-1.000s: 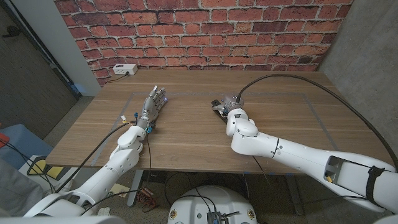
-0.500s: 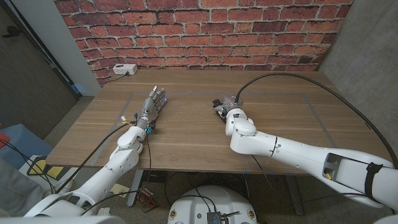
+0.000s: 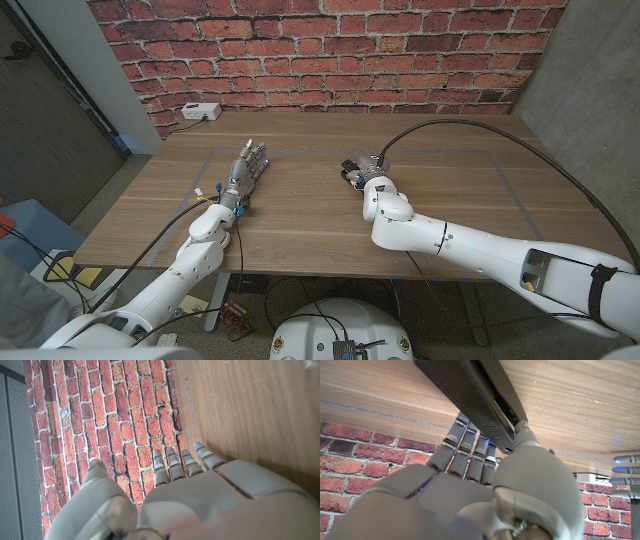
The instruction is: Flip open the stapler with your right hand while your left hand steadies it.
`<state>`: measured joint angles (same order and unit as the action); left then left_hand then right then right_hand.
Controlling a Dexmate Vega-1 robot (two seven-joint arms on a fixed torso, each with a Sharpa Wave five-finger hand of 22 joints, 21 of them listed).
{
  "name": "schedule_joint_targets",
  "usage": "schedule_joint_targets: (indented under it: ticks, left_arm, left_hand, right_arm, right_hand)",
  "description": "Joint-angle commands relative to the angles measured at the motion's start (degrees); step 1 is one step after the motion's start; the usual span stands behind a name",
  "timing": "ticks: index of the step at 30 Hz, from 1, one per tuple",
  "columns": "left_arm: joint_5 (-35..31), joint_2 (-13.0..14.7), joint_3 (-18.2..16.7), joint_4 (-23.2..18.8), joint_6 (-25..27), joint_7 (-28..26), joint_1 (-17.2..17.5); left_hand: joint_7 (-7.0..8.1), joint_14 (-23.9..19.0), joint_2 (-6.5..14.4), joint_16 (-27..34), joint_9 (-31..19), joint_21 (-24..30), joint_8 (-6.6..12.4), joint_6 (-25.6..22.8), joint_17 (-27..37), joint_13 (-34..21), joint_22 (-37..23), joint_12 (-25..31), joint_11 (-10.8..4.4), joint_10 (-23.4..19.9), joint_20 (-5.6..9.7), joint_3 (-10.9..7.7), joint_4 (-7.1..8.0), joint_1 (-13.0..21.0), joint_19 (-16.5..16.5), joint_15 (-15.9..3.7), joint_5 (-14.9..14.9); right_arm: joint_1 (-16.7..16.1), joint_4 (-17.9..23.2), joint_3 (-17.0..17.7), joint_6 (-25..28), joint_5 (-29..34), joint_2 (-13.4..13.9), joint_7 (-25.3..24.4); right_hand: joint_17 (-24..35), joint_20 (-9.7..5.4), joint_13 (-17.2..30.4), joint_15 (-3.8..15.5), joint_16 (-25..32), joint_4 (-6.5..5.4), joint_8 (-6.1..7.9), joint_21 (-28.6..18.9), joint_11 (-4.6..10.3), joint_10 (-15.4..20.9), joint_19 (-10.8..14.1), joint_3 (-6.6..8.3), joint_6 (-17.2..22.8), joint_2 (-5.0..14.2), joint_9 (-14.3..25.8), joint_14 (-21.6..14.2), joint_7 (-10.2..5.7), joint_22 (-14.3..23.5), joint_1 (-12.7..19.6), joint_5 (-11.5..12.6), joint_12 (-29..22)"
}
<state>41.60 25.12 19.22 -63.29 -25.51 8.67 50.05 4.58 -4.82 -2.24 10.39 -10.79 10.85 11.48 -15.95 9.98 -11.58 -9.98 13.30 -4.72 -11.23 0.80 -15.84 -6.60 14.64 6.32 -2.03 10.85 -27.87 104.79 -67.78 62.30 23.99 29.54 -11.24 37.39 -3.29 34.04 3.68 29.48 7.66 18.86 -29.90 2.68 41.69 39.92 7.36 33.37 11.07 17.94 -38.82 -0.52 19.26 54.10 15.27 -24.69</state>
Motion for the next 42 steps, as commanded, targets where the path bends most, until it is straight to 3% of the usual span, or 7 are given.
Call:
schedule_joint_targets:
  ticks: [1, 9, 19, 30, 42]
  left_arm:
    - [0.1, -0.22, -0.01, -0.05, -0.19, -0.17, 0.41]
    - [0.19, -0.14, -0.05, -0.34, -0.22, -0.18, 0.82]
    - [0.23, 0.07, -0.13, -1.1, -0.27, -0.39, 1.47]
    - [0.17, 0.32, -0.17, -2.01, -0.42, -0.58, 2.13]
    - [0.06, 0.65, -0.1, -3.18, -0.26, -0.87, 2.82]
  left_hand:
    - [-0.11, -0.46, 0.13, 0.21, -0.14, 0.34, -0.18, -0.33, 0.18, -0.21, -0.19, -0.15, 0.35, -0.3, 0.08, 0.17, 0.07, -0.12, -0.05, -3.17, 0.21]
    - [-0.03, -0.51, 0.14, 0.23, -0.14, 0.34, -0.24, -0.2, 0.18, -0.21, -0.19, -0.17, 0.33, -0.33, 0.13, 0.22, 0.07, -0.16, -0.05, -3.02, 0.21]
    - [-0.09, -0.53, 0.17, 0.23, -0.14, 0.35, -0.22, -0.27, 0.19, -0.22, -0.19, -0.19, 0.41, -0.35, 0.18, 0.27, 0.07, -0.21, -0.05, -3.08, 0.21]
    - [-0.06, -0.55, 0.2, 0.23, -0.14, 0.36, -0.24, -0.23, 0.19, -0.22, -0.19, -0.21, 0.37, -0.38, 0.25, 0.32, 0.07, -0.26, -0.02, -3.09, 0.22]
    - [-0.1, -0.54, 0.22, 0.22, -0.15, 0.35, -0.2, -0.35, 0.19, -0.23, -0.19, -0.24, 0.45, -0.37, 0.17, 0.38, 0.07, -0.3, -0.05, -2.92, 0.22]
  right_arm:
    - [-2.75, 0.77, 2.58, -3.88, 0.83, 0.63, -2.41]
    - [-4.78, 1.33, 4.51, -6.68, 1.59, 0.99, -3.53]
    - [-7.63, 1.91, 7.32, -10.42, 2.36, 1.18, -5.26]
    - [-9.78, 2.89, 9.63, -12.63, 3.29, 1.32, -5.57]
    - [-11.35, 4.36, 11.04, -13.63, 4.64, 1.71, -5.04]
  right_hand:
    - [1.45, -0.46, 0.57, 8.4, 0.92, 0.33, 0.33, -0.91, 0.81, 0.97, -0.02, 1.12, 1.36, -0.35, 0.15, -0.75, -0.76, 0.73, 1.58, 0.46, -0.95]
    - [3.13, -1.04, 1.26, 8.95, 1.89, 0.96, 0.78, -2.34, 1.48, 2.46, -0.07, 2.01, 2.85, -1.04, 0.66, -1.77, -1.88, 1.71, 3.04, 0.53, -2.29]
    - [4.72, -1.49, 2.08, 9.13, 2.69, 1.4, 1.31, -4.04, 2.3, 3.74, -0.07, 2.45, 4.28, -1.98, 1.53, -3.03, -2.11, 2.88, 4.21, 0.4, -3.77]
    - [6.15, -1.85, 3.13, 8.97, 3.23, 0.86, 2.11, -6.42, 2.65, 5.93, 0.28, 2.89, 6.34, -1.91, 2.71, -5.1, -2.25, 4.46, 4.45, 0.07, -5.91]
    - [6.38, -2.08, 3.65, 9.01, 1.96, 0.34, 1.85, -8.14, 2.47, 5.15, -0.1, 3.6, 5.86, -1.66, 3.74, -5.45, -2.09, 5.43, 4.25, -0.15, -6.48]
